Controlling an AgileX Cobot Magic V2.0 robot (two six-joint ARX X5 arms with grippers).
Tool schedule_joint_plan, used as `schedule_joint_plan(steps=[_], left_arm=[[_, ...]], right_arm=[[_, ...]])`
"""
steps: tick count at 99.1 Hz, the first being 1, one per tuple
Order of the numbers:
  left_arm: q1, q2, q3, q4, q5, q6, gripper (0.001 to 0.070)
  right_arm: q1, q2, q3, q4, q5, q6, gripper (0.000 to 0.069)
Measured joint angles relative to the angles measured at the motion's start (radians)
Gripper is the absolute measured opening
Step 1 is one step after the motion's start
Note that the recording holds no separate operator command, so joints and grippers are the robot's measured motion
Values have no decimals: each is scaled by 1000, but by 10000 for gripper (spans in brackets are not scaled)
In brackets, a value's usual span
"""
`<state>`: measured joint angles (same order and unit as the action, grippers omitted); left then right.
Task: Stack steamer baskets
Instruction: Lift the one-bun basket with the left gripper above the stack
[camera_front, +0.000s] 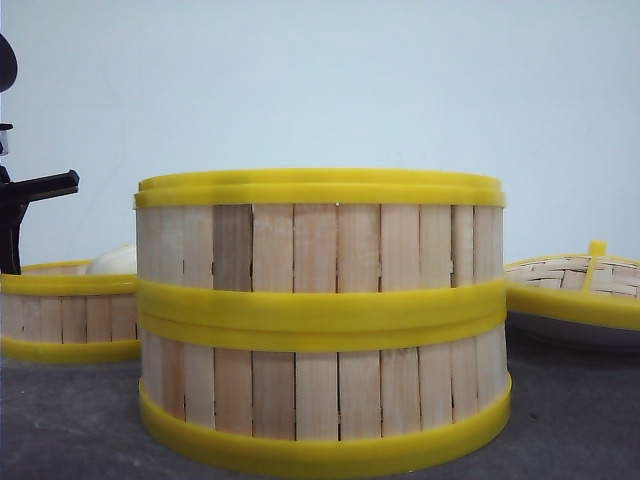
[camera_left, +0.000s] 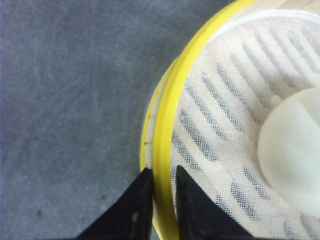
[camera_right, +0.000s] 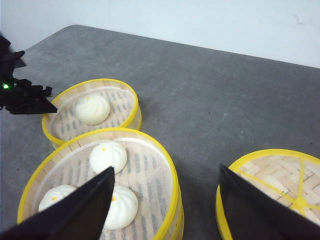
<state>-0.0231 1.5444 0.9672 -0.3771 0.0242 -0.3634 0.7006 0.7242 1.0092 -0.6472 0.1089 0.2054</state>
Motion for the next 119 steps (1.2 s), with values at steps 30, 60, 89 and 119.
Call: schedule_joint_plan(steps=[30,60,89,119], left_arm=[[35,-60,-6,-23,16,4,35],[78,-262,225,-240,154,60,35],[-6,-337,467,-499,404,76,35],[-248,-312,486,-599,412,122,35]], right_arm=[[0,0,0,0,0,0,403],[0,-11,0,0,0,0,403],[0,-81,20,-63,52,0,403],[0,-101,99,-156,53,0,403]])
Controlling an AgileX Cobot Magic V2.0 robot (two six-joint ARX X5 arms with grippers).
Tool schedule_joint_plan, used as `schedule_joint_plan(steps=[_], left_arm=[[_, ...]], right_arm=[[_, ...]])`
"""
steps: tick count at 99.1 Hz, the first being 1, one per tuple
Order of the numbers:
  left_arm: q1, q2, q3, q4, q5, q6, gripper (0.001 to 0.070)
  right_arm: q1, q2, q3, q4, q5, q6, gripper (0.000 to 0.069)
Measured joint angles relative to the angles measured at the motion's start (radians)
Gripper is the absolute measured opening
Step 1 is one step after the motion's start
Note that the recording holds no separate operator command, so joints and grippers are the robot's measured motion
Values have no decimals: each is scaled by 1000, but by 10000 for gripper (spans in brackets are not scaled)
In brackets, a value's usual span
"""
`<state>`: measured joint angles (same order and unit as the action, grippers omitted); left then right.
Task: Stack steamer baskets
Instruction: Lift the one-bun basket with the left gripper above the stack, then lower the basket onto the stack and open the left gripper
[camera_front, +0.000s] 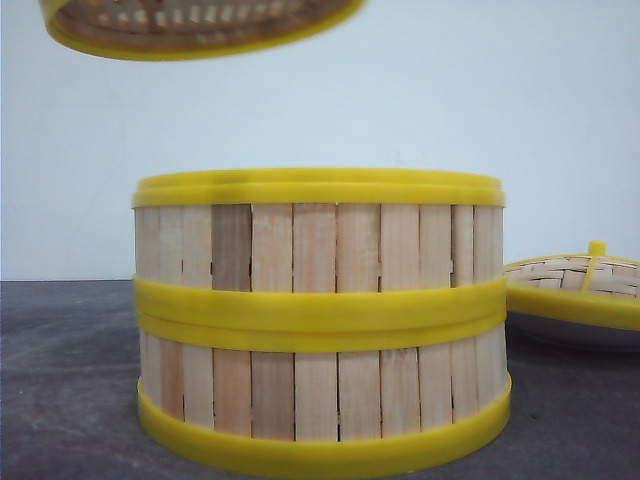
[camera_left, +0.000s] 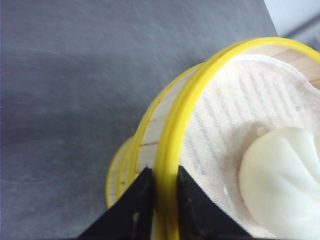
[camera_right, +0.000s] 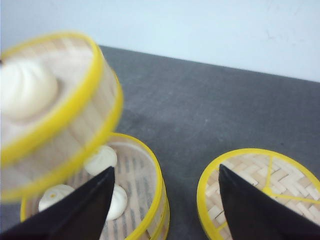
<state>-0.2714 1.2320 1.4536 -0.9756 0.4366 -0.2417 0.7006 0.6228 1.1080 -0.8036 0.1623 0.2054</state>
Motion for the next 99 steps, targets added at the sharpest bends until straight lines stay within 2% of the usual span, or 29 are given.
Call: schedule_joint_plan(steps=[15,37,58,99], left_arm=[[-125,37,0,14,-118,22,35],[-218,143,0,14,-145,49,35],[-233,215,0,14,-150,71,35],[-228,234,0,24,-166,96,35]], right_arm=[[0,-4,19,-7,0,0,403],[0,-4,23,-10,0,0,403],[0,-4,23,-19,0,0,403],[0,-4,23,-19,0,0,403]])
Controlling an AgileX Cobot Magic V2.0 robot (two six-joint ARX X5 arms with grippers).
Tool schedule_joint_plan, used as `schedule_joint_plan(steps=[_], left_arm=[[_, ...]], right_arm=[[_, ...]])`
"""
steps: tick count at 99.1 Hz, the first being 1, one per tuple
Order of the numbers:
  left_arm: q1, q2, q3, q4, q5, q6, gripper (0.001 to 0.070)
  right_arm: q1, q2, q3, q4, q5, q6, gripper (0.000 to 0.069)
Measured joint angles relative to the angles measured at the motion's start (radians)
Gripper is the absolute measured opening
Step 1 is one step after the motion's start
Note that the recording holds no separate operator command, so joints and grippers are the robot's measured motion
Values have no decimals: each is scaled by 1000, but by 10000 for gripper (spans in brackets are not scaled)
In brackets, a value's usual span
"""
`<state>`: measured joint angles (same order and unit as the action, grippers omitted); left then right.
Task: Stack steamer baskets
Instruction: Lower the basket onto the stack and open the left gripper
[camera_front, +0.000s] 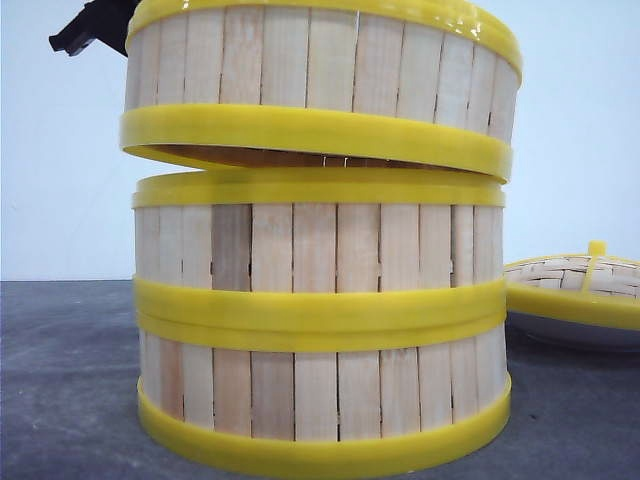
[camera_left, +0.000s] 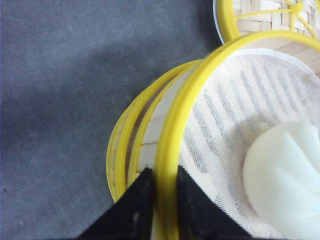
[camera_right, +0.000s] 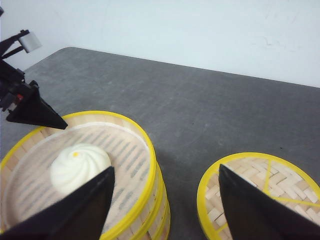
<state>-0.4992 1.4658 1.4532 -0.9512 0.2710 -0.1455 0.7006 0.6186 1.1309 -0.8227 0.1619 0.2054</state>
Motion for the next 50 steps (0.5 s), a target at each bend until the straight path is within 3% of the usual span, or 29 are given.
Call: schedule_joint_plan(steps=[50], left_arm=[[13,35,0,14,-2,21,34]], right_arm=[[0,0,0,0,0,0,403]])
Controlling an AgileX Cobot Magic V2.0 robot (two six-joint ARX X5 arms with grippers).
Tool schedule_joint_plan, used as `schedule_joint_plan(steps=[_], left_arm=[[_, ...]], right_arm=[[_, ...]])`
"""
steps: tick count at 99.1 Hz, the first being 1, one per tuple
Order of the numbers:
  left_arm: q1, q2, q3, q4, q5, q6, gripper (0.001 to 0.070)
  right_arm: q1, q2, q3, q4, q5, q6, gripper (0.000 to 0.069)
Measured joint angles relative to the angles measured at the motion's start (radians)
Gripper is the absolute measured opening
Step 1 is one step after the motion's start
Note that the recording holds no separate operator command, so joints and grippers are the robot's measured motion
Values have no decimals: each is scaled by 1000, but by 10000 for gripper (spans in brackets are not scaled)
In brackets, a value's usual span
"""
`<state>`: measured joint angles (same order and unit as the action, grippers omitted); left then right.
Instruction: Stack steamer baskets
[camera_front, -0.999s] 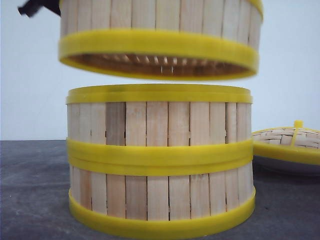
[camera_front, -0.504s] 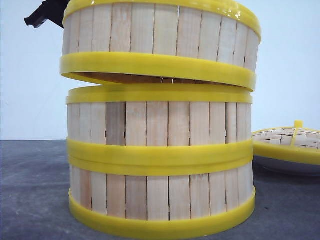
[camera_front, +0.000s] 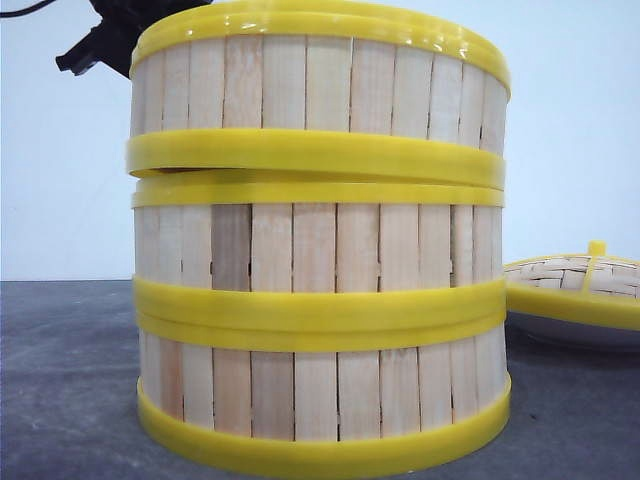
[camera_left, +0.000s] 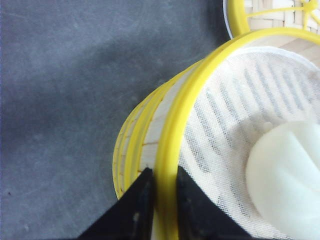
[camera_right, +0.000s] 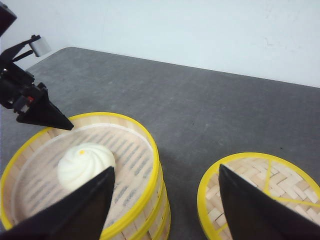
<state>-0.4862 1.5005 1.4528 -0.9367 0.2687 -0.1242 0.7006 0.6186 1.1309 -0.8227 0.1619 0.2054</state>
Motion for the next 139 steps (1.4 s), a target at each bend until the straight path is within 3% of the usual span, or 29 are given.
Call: schedule_joint_plan(steps=[32,52,59,79,95,104,128,139], left_arm=[[2,27,-2,10,0,5,48],[2,31,-3,20,3,4,254],[2,31,-3,21,3,4,290],[2,10,-8,60,3,4,296],[6,-137,-13,156,1,4,296],[13,-257,-13,209,-39,4,296],[17,-543,-15,180,-237,47,296],[17,-666,-84,179,-245,57,296]], right_arm=[[1,0,0,-24,0,0,403],[1,0,0,-27,0,0,433],[1,0,0,-27,0,0,443],[1,1,0,-32,10,0,471],[0,25,2,-56,69,7,476],[-2,60,2,-79,85,14,476],[-71,190,2,-95,105,34,476],[-139,253,2,-93,120,29,476]])
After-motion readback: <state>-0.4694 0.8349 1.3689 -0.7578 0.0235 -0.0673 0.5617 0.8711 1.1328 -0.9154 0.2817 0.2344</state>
